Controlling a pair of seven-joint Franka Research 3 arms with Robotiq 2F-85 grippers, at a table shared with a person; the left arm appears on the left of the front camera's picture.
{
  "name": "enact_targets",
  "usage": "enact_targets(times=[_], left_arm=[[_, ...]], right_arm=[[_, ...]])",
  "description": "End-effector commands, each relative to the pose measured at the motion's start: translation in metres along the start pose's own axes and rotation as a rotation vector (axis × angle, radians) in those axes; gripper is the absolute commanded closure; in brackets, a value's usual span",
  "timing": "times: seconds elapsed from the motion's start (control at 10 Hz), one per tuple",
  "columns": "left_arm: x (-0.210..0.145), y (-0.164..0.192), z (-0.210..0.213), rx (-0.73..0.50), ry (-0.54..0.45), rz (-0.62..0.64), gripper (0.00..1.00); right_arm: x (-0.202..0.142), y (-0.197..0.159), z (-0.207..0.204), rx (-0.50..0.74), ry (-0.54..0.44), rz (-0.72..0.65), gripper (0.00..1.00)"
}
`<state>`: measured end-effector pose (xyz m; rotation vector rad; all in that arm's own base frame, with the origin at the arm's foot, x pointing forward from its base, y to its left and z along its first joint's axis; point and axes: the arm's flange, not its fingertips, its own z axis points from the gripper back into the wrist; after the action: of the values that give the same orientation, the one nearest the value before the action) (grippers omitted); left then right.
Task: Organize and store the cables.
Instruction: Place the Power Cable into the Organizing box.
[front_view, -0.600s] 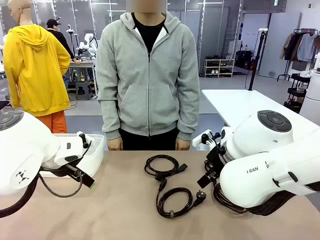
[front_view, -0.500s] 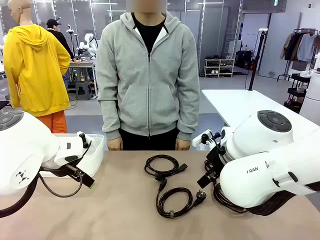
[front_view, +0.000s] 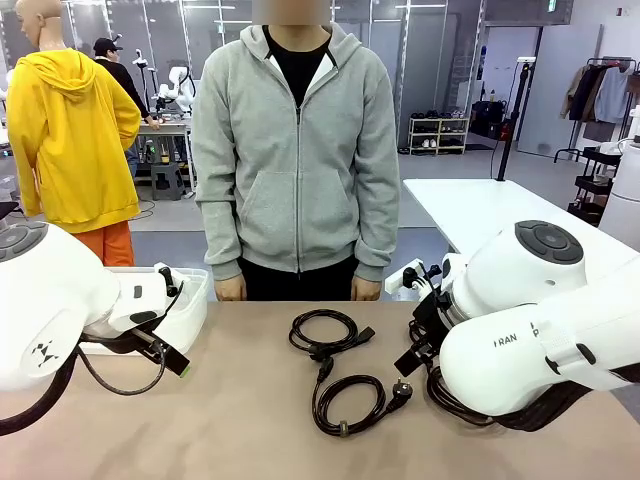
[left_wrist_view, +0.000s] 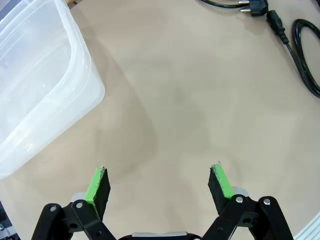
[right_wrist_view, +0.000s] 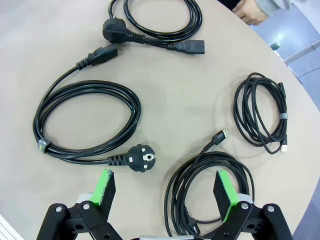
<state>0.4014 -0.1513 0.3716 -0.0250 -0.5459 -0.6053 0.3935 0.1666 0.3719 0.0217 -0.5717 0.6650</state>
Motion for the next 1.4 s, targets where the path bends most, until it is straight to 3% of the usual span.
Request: enact_targets(times=[0.0,0.4,0.6,0.8,0.9,1.1,1.3], left_arm=[[0.000,0.001,0.000,0.000,0.000,0.002,0.00],[0.000,0.000,0.000,0.000,0.000,0.000,0.00],[0.030,0.008,0.047,-0.067,0.009,-0.070,0.00],[0.048,0.028,0.095,-0.160,-0.039,-0.048,0.00],[0.050,0.037,0.117,-0.218,-0.034,-0.092,0.00],[0.045,0.083,0.177,-0.339,-0.074,-0.058,0.00],[0.020,0.117,0.218,-0.369,-0.132,-0.054,0.00]], right_arm=[[0.000,0.000,0.000,0.000,0.000,-0.002,0.00],[0.000,0.000,0.000,0.000,0.000,0.000,0.00],[0.010,-0.033,0.047,0.030,-0.020,0.013,0.00],[0.013,-0.065,0.092,0.088,-0.063,0.027,0.00],[0.013,-0.072,0.111,0.098,-0.078,0.090,0.00],[0.002,-0.100,0.170,0.156,-0.190,0.167,0.00],[-0.017,-0.127,0.219,0.163,-0.277,0.193,0.00]])
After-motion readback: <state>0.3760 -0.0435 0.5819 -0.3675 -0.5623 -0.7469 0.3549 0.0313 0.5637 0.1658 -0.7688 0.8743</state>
